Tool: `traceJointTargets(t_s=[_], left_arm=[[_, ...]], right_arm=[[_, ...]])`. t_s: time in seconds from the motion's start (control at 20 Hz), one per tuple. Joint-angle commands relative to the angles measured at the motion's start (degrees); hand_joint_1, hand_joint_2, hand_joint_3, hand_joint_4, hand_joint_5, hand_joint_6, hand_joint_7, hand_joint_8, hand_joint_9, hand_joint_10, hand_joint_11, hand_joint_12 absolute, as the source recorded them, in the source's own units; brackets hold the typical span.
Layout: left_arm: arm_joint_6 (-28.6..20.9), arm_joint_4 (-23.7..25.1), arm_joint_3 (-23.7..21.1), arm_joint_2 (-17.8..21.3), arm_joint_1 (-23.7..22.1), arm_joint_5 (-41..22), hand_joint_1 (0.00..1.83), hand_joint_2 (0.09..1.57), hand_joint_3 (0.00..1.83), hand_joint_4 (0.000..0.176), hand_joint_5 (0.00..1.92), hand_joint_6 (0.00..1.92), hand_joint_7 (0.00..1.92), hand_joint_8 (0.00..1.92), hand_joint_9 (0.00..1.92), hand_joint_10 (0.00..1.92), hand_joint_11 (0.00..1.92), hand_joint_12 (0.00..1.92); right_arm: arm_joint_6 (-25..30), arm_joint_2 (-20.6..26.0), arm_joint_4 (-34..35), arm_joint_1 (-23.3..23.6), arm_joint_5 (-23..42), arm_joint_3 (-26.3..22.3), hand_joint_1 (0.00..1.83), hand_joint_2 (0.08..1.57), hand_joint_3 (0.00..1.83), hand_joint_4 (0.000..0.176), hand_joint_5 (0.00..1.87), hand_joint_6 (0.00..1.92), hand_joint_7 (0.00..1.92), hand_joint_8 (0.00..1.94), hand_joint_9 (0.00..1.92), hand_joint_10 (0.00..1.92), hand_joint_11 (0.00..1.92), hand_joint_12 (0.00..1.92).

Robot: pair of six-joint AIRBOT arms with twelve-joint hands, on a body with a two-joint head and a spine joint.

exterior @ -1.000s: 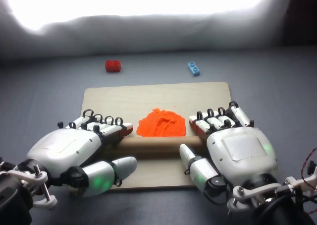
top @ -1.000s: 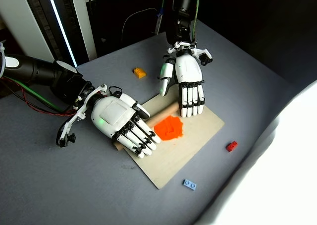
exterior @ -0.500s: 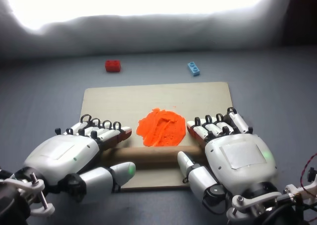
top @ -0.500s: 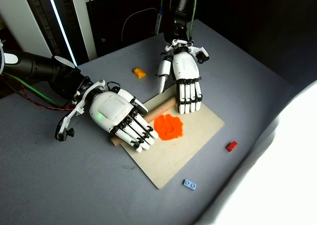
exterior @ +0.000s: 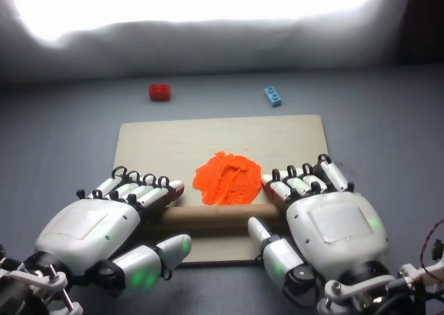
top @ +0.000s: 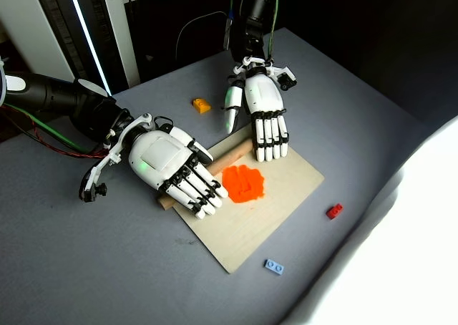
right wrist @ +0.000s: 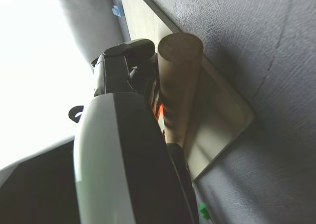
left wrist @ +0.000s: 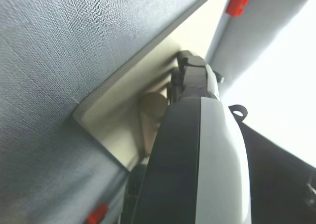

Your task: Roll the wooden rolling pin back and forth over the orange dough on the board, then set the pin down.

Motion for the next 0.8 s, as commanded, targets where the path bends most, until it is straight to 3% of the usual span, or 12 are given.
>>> traceJointTargets(t_s=[0.0, 0.75], left_arm=[[-0.14, 1.28, 0.28, -0.37, -0.35, -3.71, 0.00, 1.41, 0.00, 0.000, 0.23, 0.00, 0.29, 0.00, 0.25, 0.01, 0.00, 0.37], [-0.78, 1.21, -1.47, 0.54, 2.85, -5.62, 0.00, 1.41, 0.00, 0.000, 0.24, 0.00, 0.29, 0.00, 0.25, 0.00, 0.00, 0.39]], right_arm=[[-0.16, -0.24, -3.14, -0.57, -2.11, -0.75, 0.00, 1.52, 0.00, 0.000, 0.44, 0.00, 0.49, 0.00, 0.44, 0.00, 0.00, 1.00], [-0.66, -0.20, -3.14, -0.90, -2.47, -1.75, 0.00, 1.51, 0.00, 0.000, 0.47, 0.01, 0.52, 0.01, 0.48, 0.01, 0.00, 1.03]])
